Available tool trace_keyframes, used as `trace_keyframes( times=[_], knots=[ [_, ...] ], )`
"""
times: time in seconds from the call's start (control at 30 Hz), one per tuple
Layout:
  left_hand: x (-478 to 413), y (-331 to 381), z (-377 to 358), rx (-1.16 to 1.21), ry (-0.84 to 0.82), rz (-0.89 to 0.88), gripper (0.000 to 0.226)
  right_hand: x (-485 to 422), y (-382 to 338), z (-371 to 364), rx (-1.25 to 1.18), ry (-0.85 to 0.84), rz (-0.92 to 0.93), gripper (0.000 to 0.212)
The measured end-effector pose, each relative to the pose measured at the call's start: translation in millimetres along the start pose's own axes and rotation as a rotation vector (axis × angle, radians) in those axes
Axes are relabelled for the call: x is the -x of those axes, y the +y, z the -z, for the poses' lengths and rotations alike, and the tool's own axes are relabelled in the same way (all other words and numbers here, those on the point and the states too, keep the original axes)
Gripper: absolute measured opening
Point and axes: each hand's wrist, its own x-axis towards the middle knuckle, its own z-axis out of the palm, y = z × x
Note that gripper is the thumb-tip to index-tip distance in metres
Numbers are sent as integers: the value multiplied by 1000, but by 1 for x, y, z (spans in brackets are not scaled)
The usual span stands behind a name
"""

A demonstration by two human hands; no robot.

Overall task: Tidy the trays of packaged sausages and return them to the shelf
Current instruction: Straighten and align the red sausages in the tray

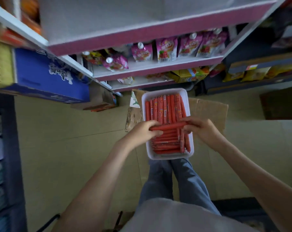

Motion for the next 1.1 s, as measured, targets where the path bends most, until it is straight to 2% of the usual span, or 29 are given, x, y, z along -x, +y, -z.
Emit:
trace_keyframes(
  times=[0.1, 0.23, 0.33, 0.4, 0.5, 0.67, 0.73, 0.87, 1.1],
  knots=[
    [34, 45, 26, 118, 16, -70, 19, 26, -61, 23, -138, 95, 121, 21],
    [76, 100, 43, 65, 106, -196, 24, 64, -133, 45, -223, 197, 292, 10],
    [103, 136, 49, -34, 175, -332, 22, 86, -174, 58, -133, 188, 409, 9],
    [119, 158, 50, 6, 221, -424, 16, 97, -199, 64, -79, 187, 482, 10],
    [138, 182, 53, 82, 277, -531, 18, 108, -233, 71, -97, 211, 558, 15],
    [154, 189, 63, 144, 236, -529, 20, 111, -259, 72, 26, 185, 611, 21],
    [156, 187, 64, 123, 315, -523, 15, 107, -261, 69, 48, 191, 629, 21],
    [159, 181, 59, 75, 626, -543, 19, 97, -258, 58, 14, 196, 648, 30],
    [158, 165, 41, 23, 918, -554, 18, 83, -243, 38, -252, 126, 688, 18]
  ],
)
